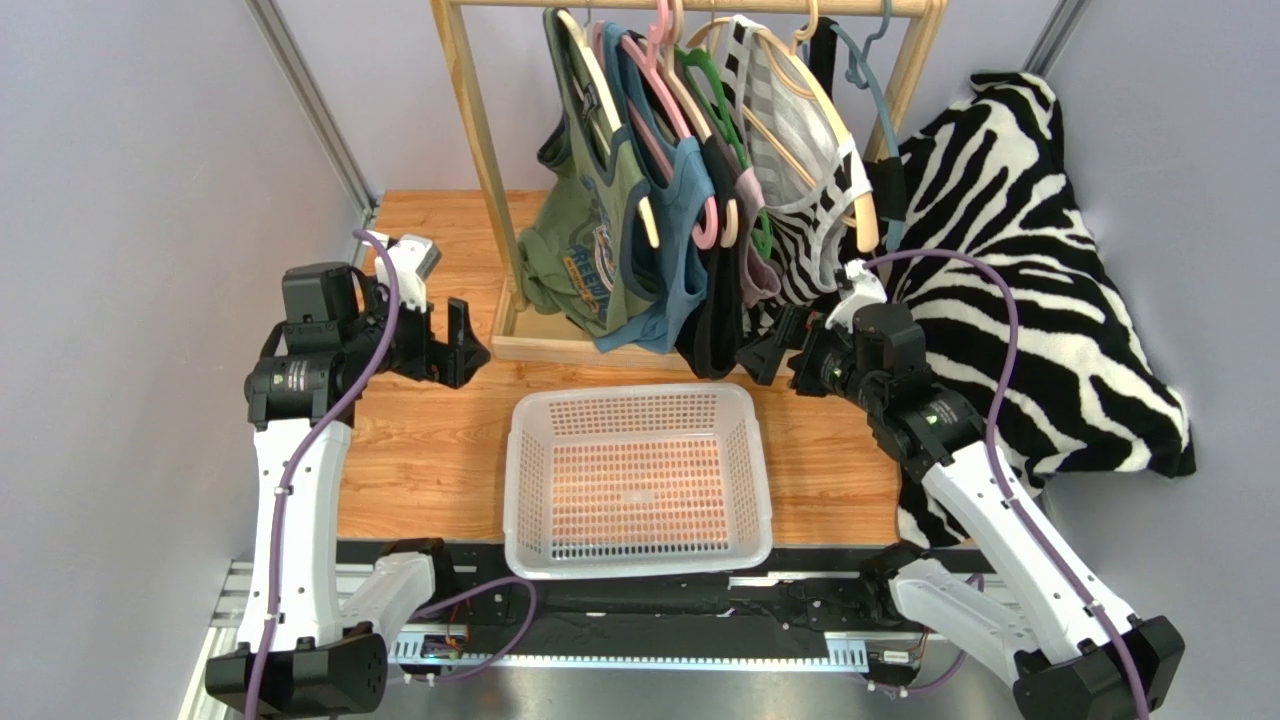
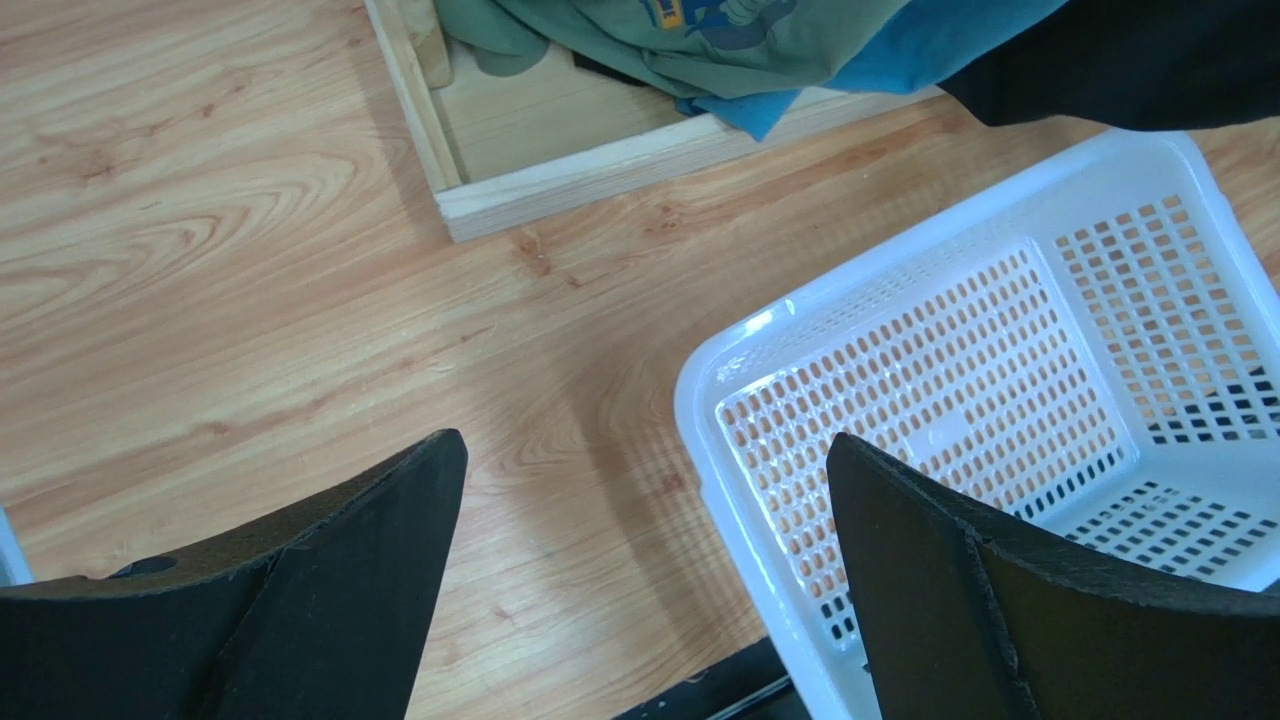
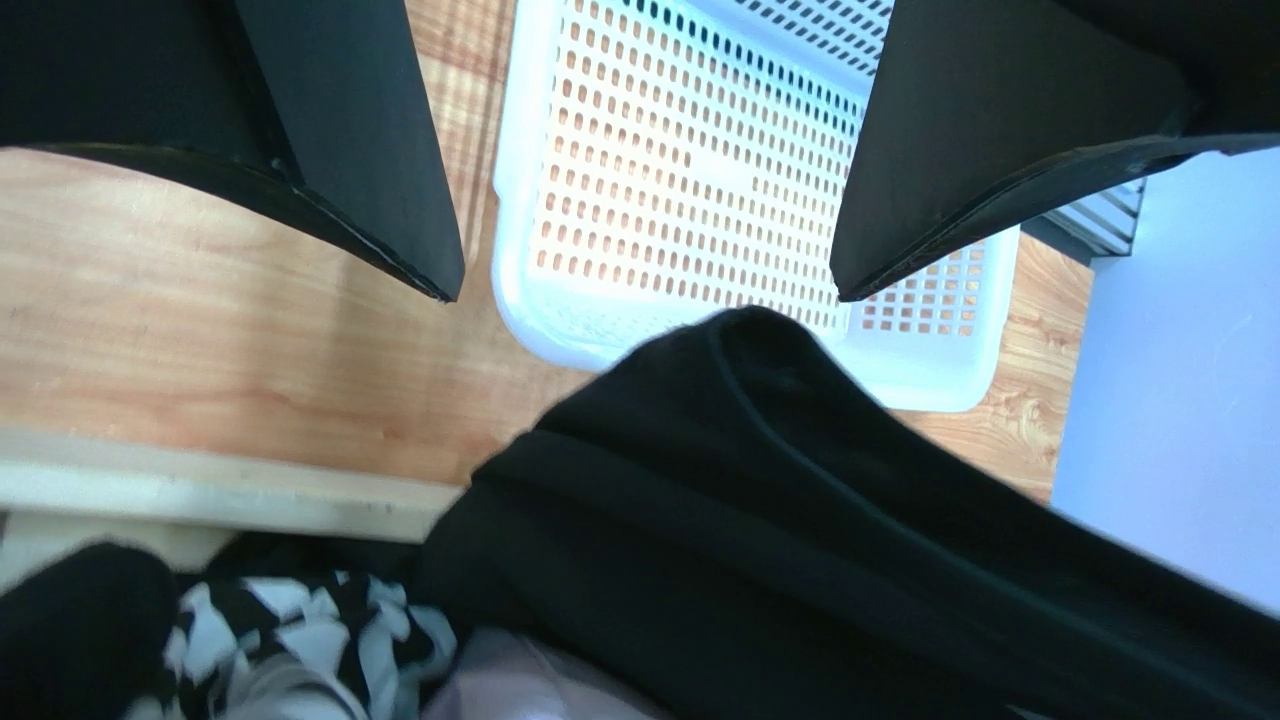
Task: Remove the tank top from the hanger
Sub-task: Pick up the hanger from the clothesline.
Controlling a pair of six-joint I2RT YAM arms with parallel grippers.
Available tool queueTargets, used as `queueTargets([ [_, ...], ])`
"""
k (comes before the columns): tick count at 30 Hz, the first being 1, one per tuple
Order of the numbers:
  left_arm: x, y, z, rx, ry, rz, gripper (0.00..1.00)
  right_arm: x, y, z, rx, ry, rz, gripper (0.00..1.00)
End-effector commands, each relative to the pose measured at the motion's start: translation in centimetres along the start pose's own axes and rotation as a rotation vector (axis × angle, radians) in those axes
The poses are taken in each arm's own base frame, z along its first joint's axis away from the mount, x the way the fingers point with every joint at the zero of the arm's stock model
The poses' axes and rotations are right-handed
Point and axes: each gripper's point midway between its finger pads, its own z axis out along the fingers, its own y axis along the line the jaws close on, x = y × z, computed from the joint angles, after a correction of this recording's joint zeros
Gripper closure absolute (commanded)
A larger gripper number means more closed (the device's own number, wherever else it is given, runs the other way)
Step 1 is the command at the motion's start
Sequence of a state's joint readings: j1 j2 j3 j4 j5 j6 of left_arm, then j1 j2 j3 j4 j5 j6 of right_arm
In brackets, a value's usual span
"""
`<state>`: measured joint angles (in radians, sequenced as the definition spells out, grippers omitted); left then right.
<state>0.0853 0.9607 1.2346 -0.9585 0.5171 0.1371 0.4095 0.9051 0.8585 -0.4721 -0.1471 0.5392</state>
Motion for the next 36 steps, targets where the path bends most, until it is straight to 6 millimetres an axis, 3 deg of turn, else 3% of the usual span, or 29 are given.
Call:
queueTargets([
  [1,-3.5,0.2,-0.2,0.006,-0.076,0.049,0.01,-3.7,2.2,-1.5,-0.003,-0.129,-0.108,0.04],
  [4,-6.4,-0.4,-0.1,0.049,-0.113,0.034,0.01,-4.1,2.7,-1.6,0.033,-0.150,-0.159,0.06],
  [8,-12.1,-0.7,-0.7,0.036,-0.190,0.048,0.01,-4.4,3.7,-1.8,0.041,-0.164,-0.217,0.08],
  [9,-13.1,-0.6,0.1,0.026,-0.193,0.039,0.01,-4.7,4.0,-2.0,0.042,-0.174,-0.222,0.08],
  [11,-15.8,-1.6,-0.4,0.028,-0.247,0.071,0.01,-4.6,4.4,-2.1,0.049,-0.177,-0.242,0.10],
  [13,-17.6,-2.3,0.8,0.034,-0.262,0.055,0.01,-4.4,4.7,-2.3,0.057,-0.181,-0.263,0.10],
  [14,-19.5,-2.8,0.1,0.036,-0.309,0.057,0.01,-4.1,4.8,-2.4,0.069,-0.187,-0.278,0.11],
  [15,-20.2,-2.5,1.2,0.028,-0.304,0.046,0.01,-4.0,4.8,-2.3,0.075,-0.190,-0.286,0.11],
  [17,-22.6,-3.8,0.9,0.056,-0.353,0.055,0.01,-3.5,5.0,-2.3,0.087,-0.189,-0.303,0.11],
  [18,-23.2,-3.9,2.2,0.067,-0.345,0.037,0.01,-3.3,4.9,-2.3,0.096,-0.186,-0.313,0.12],
  [20,-25.1,-5.8,1.8,0.108,-0.390,0.047,0.01,-3.0,5.1,-2.3,0.111,-0.189,-0.337,0.12],
  [22,-26.4,-6.4,2.8,0.105,-0.413,0.041,0.02,-2.8,5.2,-2.3,0.122,-0.186,-0.360,0.12],
  [23,-27.5,-7.8,2.2,0.130,-0.446,0.045,0.02,-2.5,5.4,-2.2,0.128,-0.183,-0.376,0.13],
  [28,-30.1,-9.7,2.8,0.126,-0.525,0.006,0.02,-1.9,6.0,-2.3,0.139,-0.179,-0.424,0.14],
  [32,-29.1,-9.3,3.1,0.106,-0.505,0.008,0.02,-2.8,11.2,-3.8,0.039,-0.226,-0.524,0.16],
  [33,-28.9,-9.2,1.8,0.088,-0.525,0.019,0.02,-4.6,13.9,-4.4,0.002,-0.260,-0.525,0.16],
  [34,-27.5,-8.5,2.8,0.071,-0.487,0.022,0.02,-5.2,15.1,-4.7,-0.011,-0.268,-0.543,0.16],
  [35,-27.1,-8.3,2.5,0.056,-0.492,0.047,0.01,-6.2,16.7,-4.9,-0.031,-0.282,-0.547,0.15],
  [36,-26.9,-8.2,0.7,0.045,-0.521,0.061,0.01,-8.6,18.8,-6.2,-0.063,-0.329,-0.540,0.15],
])
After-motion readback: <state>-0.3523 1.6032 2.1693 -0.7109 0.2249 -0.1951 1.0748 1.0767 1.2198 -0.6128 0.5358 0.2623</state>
